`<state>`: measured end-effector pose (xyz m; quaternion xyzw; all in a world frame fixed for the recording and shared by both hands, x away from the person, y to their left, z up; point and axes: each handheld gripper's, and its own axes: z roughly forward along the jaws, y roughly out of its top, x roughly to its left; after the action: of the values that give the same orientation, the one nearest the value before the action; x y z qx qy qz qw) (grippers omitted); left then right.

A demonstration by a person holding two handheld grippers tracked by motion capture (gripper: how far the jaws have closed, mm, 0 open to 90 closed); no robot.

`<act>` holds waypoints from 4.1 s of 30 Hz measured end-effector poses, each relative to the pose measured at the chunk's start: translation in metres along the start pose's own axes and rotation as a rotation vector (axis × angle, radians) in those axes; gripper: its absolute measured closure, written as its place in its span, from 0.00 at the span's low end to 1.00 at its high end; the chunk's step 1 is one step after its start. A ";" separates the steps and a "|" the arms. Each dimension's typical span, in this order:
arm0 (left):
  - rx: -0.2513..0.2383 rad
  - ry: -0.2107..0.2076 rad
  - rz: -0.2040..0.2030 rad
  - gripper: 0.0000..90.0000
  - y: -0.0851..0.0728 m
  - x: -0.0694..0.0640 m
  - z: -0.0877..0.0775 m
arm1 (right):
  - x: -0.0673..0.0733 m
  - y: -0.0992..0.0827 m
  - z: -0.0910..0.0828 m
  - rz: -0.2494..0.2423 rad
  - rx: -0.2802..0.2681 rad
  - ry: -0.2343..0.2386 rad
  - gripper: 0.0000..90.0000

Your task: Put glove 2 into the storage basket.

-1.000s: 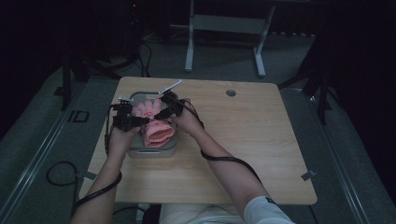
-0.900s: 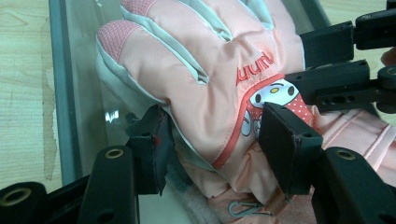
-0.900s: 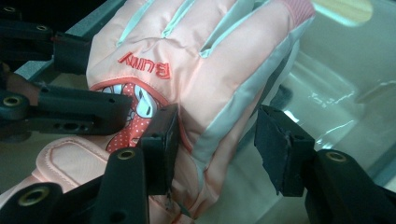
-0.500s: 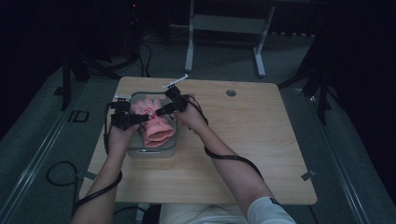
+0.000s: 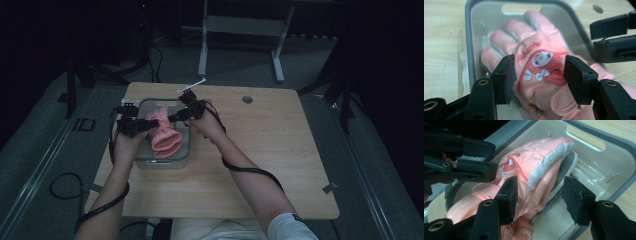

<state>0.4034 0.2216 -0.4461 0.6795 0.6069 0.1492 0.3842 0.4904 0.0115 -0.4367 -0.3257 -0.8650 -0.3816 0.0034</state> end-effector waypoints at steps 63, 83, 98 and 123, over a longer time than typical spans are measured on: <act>-0.022 -0.305 0.464 0.01 -0.085 -0.181 0.021 | -0.072 -0.144 -0.086 -0.074 -0.095 -0.041 0.20; 0.060 -0.332 0.508 0.01 -0.125 -0.178 0.060 | -0.101 -0.189 -0.084 -0.050 -0.076 -0.105 0.20; 0.065 -0.295 0.573 0.01 -0.145 -0.179 0.071 | -0.116 -0.220 -0.093 -0.034 -0.084 -0.135 0.20; 0.003 -0.275 0.622 0.01 -0.163 -0.177 0.071 | -0.130 -0.250 -0.105 -0.040 -0.163 -0.217 0.19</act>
<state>0.2963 0.0255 -0.5612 0.8465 0.3133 0.1652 0.3975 0.4258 -0.2554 -0.5602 -0.3470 -0.8327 -0.4131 -0.1243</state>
